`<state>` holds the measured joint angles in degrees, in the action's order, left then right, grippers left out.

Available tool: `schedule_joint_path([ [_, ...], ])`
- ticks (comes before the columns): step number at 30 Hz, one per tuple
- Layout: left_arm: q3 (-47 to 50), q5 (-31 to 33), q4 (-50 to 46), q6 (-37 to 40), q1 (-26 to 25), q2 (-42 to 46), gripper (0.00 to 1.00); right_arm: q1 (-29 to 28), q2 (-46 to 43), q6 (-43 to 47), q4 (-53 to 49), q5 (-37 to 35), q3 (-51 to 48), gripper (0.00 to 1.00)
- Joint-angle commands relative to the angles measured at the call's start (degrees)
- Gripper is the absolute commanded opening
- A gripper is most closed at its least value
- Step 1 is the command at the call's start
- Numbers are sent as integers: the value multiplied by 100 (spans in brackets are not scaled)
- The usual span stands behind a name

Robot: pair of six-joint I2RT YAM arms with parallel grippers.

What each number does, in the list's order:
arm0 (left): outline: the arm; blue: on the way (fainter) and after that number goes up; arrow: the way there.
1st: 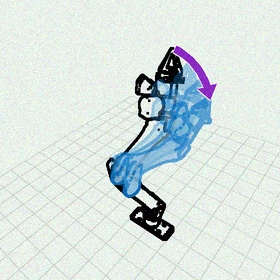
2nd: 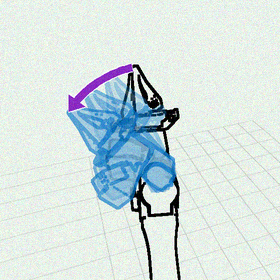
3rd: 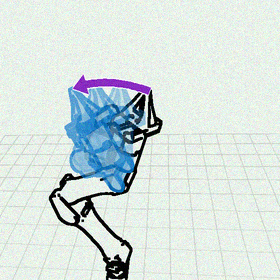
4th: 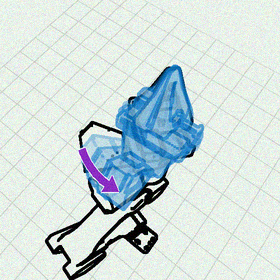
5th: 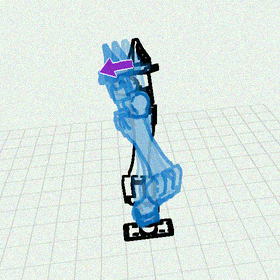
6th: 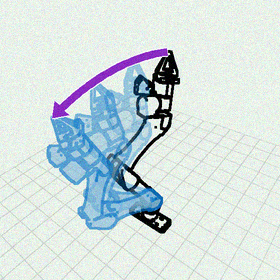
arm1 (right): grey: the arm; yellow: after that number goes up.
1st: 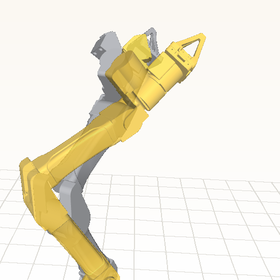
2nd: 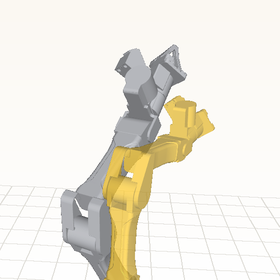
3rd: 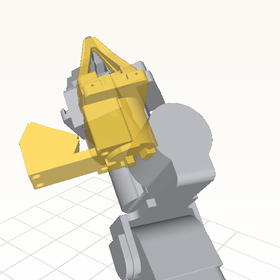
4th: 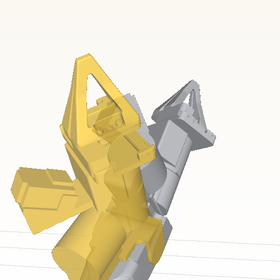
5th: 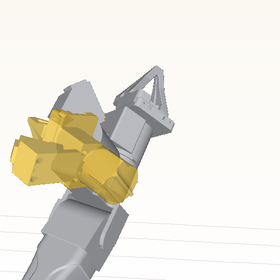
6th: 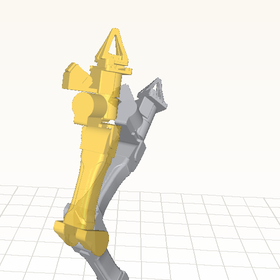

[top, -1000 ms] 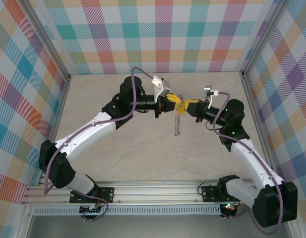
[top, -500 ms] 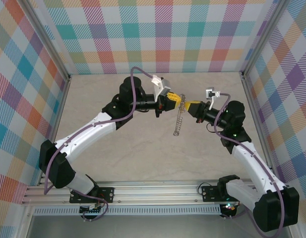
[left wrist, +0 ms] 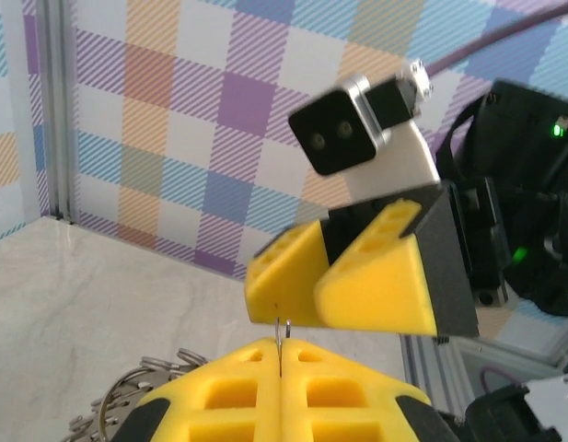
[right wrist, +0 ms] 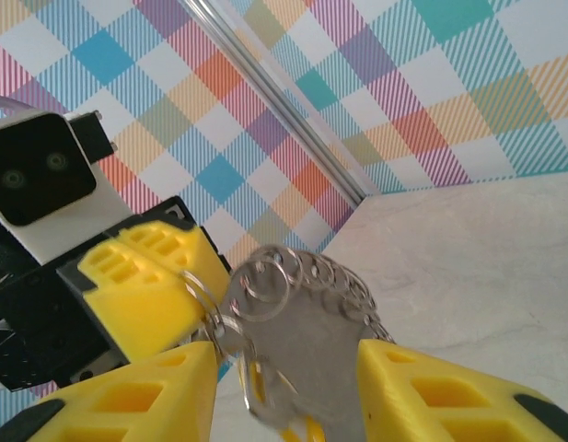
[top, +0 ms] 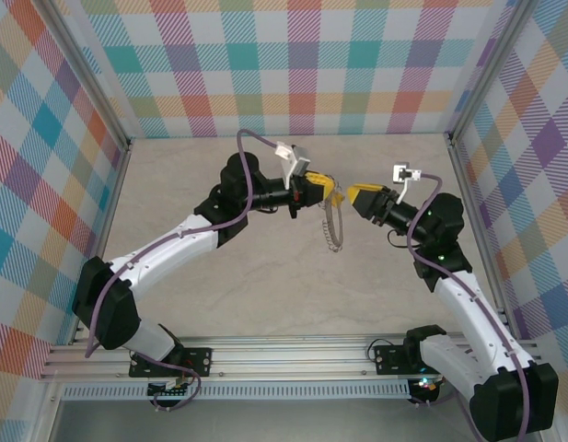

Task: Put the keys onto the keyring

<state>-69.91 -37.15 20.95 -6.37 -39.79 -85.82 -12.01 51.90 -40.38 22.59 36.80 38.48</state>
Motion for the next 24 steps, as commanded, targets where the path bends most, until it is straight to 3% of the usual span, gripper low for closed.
schedule_joint_path([
  [1, 192, 47, 1208, -734, 163, 16, 0, -109, -82, -242, 258, -73, -159, 46],
  [14, 635, -148, 2379, -1597, 292, -51, 0, -764, 388, -14, 354, -479, 17, 51],
  [24, 620, -376, 2846, -2163, 359, -214, 0, -862, 620, 225, 275, -608, 368, 57],
])
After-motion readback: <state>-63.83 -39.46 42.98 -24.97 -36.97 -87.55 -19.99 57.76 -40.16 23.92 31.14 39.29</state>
